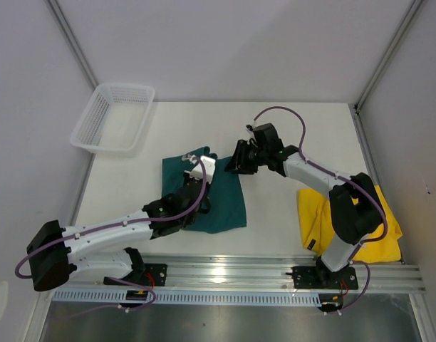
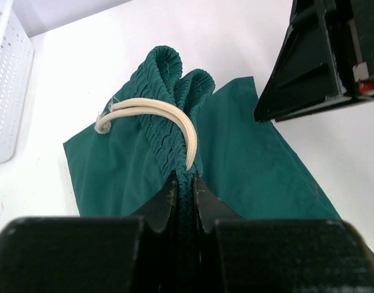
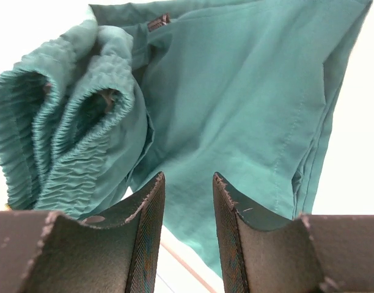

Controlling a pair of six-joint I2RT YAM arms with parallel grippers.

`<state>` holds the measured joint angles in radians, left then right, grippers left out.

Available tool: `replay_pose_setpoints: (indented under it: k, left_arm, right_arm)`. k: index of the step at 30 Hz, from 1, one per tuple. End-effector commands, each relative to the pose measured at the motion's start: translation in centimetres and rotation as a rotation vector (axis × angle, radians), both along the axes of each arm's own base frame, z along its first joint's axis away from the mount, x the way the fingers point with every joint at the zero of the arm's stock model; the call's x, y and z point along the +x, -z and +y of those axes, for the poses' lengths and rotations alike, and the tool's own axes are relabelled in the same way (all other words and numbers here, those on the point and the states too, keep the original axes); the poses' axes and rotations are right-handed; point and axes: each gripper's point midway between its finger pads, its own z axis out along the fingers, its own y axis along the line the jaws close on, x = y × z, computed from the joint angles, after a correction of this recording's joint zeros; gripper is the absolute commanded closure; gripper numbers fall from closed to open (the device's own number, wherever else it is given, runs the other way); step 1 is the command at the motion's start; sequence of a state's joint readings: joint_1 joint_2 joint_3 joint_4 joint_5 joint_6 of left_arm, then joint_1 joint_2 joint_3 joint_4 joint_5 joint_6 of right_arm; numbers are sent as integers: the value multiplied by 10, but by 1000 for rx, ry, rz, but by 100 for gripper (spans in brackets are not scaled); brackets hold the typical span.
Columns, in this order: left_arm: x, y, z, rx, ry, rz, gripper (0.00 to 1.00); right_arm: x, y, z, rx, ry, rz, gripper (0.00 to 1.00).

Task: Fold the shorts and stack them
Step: Fold the shorts

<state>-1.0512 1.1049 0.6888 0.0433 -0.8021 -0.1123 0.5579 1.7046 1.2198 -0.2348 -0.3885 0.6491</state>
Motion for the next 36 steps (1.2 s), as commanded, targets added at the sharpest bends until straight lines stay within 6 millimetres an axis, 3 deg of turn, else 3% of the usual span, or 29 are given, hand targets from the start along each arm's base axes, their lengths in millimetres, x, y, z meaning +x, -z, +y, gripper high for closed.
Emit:
replay_pose_setpoints:
  k: [1, 10, 14, 18, 25, 28, 31, 36]
  left_arm:
    - [11, -37, -16, -133, -22, -62, 100]
    - [21, -44, -35, -114, -12, -65, 100]
    - [24, -47, -44, -101, -10, -78, 100]
    - [24, -37, -50, -73, -6, -70, 100]
    - [25, -22, -59, -39, 2, -60, 100]
    - [26, -17, -63, -26, 4, -58, 100]
    - [27, -12, -66, -19, 10, -52, 100]
    - [27, -9, -68, -11, 12, -49, 100]
  right_arm:
    - [2, 5, 7, 75, -44, 15, 60]
    - [22, 15, 22, 148, -57, 55, 60]
    - [30, 43, 20, 75, -49, 86, 59]
    - [23, 72, 2, -17, -20, 120, 60]
    - [20, 73, -50, -199, 59, 48, 60]
    - [9, 83, -70, -281, 82, 56, 59]
    - [-6, 90, -84, -303, 105, 70, 59]
    - [-12, 92, -103, -351, 139, 47, 59]
